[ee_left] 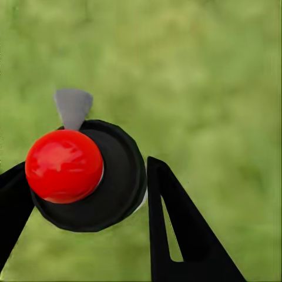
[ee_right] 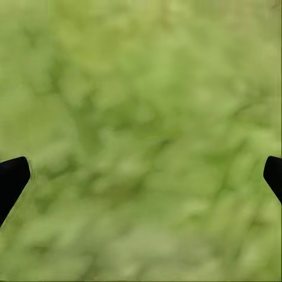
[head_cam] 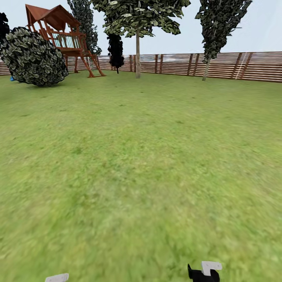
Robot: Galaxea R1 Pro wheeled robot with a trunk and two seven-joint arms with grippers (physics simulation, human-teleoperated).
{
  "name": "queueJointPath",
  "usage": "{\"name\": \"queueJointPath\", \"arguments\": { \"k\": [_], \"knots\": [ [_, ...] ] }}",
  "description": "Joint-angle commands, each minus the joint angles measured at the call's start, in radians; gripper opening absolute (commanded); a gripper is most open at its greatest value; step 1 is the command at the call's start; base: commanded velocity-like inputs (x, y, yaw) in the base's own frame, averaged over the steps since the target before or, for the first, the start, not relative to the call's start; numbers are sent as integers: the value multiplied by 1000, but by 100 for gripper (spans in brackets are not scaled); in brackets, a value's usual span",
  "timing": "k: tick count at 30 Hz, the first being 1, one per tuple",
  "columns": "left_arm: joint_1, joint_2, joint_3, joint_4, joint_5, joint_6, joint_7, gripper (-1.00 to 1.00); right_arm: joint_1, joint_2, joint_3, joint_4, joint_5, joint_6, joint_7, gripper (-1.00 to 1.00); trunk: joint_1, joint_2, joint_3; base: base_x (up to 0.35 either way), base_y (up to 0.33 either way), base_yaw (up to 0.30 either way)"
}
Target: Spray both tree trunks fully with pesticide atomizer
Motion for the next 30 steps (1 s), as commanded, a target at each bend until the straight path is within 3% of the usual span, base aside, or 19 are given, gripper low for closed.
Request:
{"name": "queueJointPath", "arguments": {
  "k": [1, 3, 6, 30],
  "knots": [
    [-1, 0, 2, 1, 8, -3, -2, -100, 14, 13, 8, 1, -10, 0, -1, 100, 0, 0, -1, 337, 103, 0],
    [-1, 0, 2, 1, 8, -3, -2, -100, 46, 29, 8, 1, -10, 3, -1, 100, 0, 0, -1, 337, 103, 0],
    [-1, 0, 2, 1, 8, -3, -2, -100, 74, 32, 8, 1, -10, 4, -2, 100, 0, 0, -1, 337, 103, 0],
    [-1, 0, 2, 1, 8, -3, -2, -100, 80, 34, 8, 1, -10, 4, -2, 100, 0, 0, -1, 337, 103, 0]
  ]
}}
